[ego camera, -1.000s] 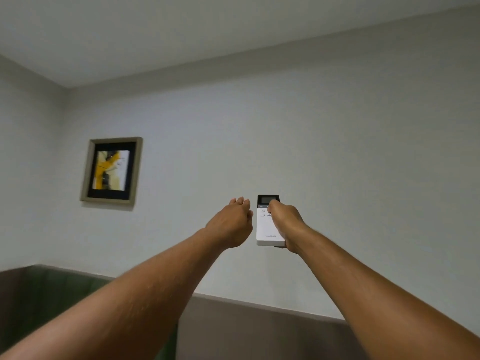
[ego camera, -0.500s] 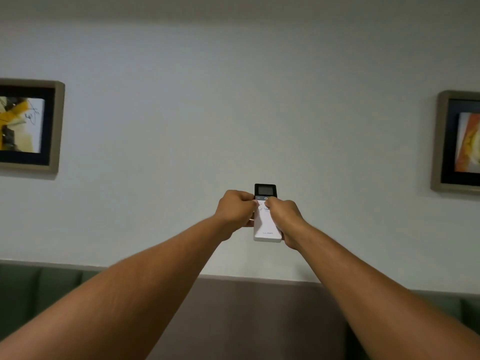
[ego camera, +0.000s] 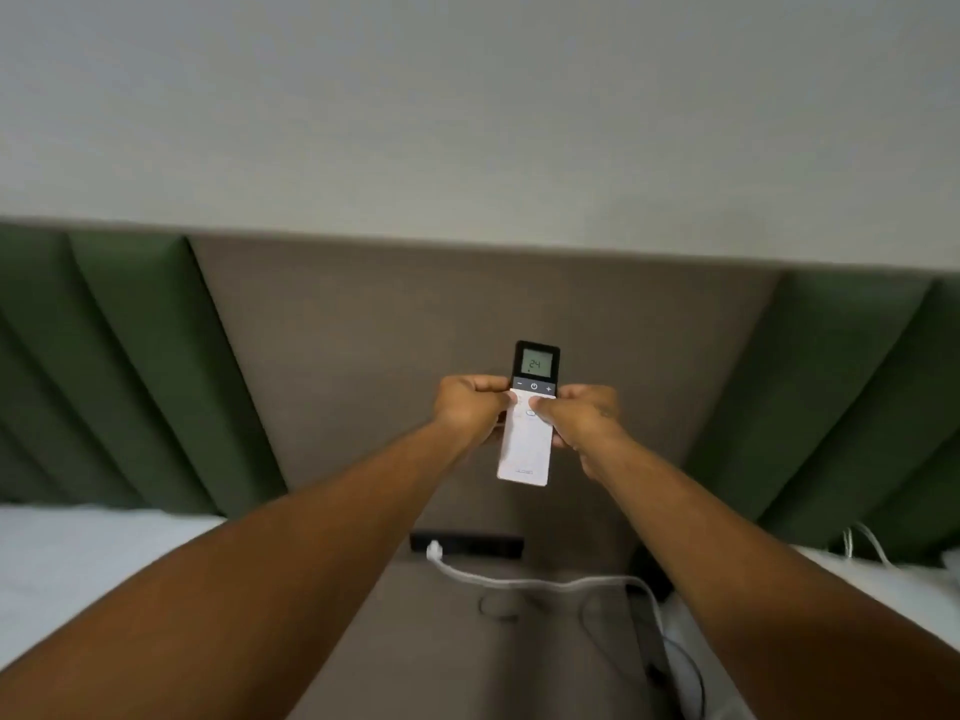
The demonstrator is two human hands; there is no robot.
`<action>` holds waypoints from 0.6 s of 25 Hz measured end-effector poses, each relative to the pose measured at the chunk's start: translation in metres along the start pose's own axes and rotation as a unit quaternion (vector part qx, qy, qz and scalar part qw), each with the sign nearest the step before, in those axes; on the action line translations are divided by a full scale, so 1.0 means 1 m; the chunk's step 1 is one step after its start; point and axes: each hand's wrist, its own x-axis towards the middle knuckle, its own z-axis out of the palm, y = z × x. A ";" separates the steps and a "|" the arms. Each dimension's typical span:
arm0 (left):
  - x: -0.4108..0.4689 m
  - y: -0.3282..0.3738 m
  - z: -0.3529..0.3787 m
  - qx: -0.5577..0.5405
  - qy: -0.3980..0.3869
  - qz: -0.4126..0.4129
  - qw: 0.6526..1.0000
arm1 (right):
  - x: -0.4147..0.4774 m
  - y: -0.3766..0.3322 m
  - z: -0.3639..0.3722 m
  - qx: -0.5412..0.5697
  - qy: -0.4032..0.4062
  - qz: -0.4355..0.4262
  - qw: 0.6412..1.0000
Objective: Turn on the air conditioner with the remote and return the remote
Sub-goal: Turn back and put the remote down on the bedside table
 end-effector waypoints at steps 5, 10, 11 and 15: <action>0.040 -0.201 0.003 0.008 0.025 -0.163 0.986 | 0.044 0.202 0.055 -0.011 -0.023 0.131 0.991; 0.060 -0.385 -0.001 0.031 0.072 -0.260 0.963 | 0.073 0.383 0.114 -0.071 -0.059 0.199 0.976; 0.061 -0.417 -0.001 0.035 0.078 -0.275 0.958 | 0.077 0.415 0.125 -0.087 -0.071 0.211 0.971; 0.069 -0.519 0.000 0.063 0.111 -0.310 0.942 | 0.088 0.518 0.158 -0.146 -0.070 0.244 0.956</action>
